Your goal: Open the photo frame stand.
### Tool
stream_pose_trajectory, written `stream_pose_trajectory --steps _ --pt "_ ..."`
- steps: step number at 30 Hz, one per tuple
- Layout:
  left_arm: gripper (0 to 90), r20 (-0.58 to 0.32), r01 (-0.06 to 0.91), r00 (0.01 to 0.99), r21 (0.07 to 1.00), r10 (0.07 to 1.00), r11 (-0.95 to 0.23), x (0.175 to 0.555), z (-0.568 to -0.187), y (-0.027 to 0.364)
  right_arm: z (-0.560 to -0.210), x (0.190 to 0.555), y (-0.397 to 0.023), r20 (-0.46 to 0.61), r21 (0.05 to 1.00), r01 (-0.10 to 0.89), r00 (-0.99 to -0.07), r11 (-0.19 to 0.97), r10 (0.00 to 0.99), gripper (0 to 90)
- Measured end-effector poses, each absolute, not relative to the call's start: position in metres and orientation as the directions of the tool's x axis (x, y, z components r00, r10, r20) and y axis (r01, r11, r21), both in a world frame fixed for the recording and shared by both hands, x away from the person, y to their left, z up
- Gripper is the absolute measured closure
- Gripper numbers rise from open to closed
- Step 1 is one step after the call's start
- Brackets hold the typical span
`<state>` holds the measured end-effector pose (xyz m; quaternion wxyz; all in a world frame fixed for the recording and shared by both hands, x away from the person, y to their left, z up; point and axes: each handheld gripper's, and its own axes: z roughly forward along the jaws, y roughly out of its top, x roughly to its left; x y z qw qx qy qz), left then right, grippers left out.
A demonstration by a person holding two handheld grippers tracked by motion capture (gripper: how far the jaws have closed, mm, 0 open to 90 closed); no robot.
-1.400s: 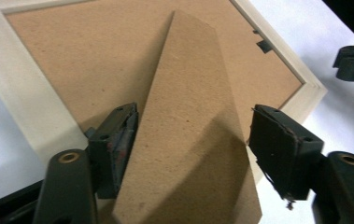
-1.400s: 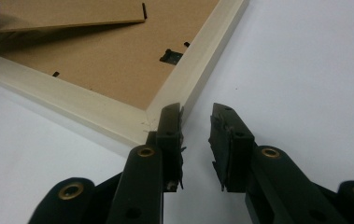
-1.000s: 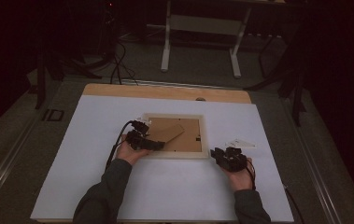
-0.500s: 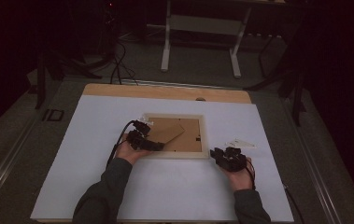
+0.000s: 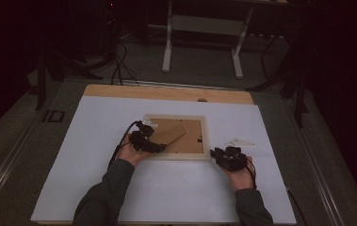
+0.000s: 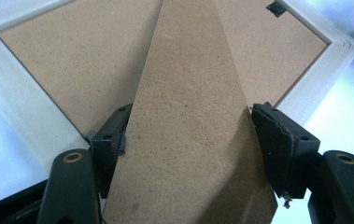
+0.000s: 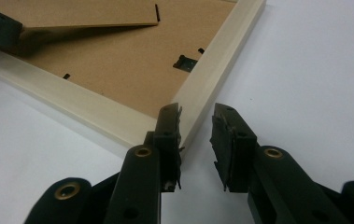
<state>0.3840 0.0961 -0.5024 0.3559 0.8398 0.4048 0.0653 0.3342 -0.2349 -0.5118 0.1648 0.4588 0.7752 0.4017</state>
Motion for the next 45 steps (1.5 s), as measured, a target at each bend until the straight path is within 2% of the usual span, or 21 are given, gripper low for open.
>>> stream_pose_trajectory --steps 17,45 --pt "36.0 -0.075 0.553 0.688 0.698 0.722 -0.455 0.374 -0.496 0.091 -0.487 0.367 -0.225 0.101 0.775 0.569 -0.542 0.276 0.834 71.8" --pt "35.8 0.081 0.43 0.688 0.755 0.721 -0.495 0.349 -0.49 0.084 -0.477 0.391 -0.22 0.091 0.757 0.58 -0.552 0.302 0.829 67.8"
